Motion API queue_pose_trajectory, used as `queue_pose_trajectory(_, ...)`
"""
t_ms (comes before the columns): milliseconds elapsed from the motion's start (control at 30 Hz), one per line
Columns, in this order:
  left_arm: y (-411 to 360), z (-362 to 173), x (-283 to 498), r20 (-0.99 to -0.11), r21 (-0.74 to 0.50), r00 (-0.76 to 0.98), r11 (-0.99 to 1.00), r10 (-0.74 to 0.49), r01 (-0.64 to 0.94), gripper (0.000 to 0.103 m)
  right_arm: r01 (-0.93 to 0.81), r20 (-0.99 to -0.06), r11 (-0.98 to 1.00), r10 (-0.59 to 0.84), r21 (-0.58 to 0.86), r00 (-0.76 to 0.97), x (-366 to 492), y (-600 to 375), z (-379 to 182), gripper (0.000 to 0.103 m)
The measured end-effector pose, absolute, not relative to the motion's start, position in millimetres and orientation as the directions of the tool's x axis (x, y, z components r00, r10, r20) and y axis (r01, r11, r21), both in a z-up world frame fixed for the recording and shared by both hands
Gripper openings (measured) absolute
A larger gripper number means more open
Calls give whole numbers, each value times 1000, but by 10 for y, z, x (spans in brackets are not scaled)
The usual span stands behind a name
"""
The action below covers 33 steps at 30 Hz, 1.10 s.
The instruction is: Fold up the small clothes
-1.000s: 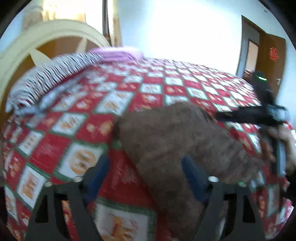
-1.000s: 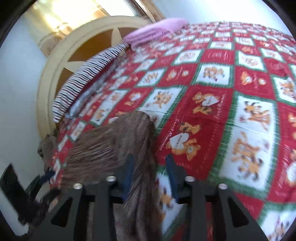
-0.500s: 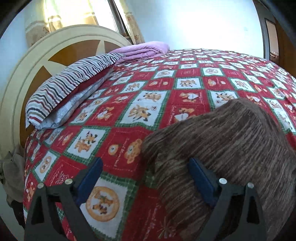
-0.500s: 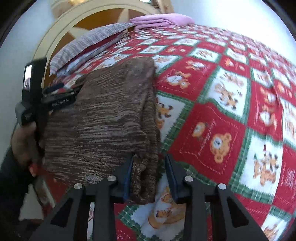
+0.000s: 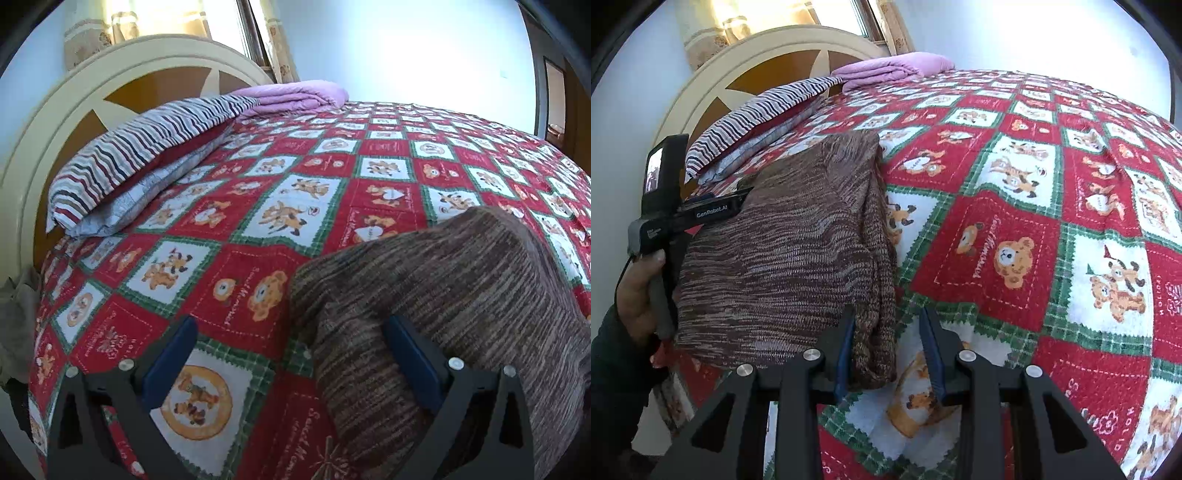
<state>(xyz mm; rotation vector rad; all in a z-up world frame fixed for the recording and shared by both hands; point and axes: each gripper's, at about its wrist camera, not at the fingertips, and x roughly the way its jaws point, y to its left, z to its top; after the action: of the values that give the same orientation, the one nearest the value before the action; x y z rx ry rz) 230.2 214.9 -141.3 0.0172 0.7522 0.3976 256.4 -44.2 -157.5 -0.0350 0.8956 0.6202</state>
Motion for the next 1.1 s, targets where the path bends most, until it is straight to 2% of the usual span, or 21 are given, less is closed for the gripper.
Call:
queue_pose_trajectory(167, 2117, -1228, 2068, -677, 67, 681, 944, 281, -322, 103, -493, -706, 839, 493, 232, 508, 2432, -517, -1369, 38)
queue_pose_trajectory(333, 1877, -951, 1778, -627, 96, 731, 958, 270, -271, 103, -534, -648, 834, 484, 139, 588, 2186, -437, -1019, 45)
queue_pose_trajectory(667, 1549, -506, 1400, -552, 71, 809, 978, 202, -196, 103, -571, -576, 816, 509, 87, 640, 1758, -350, -607, 45)
queue_pose_trajectory(1100, 1413, -343, 1192, -510, 63, 841, 984, 178, -170, 103, -569, -521, 820, 516, 69, 680, 1480, -397, -369, 49)
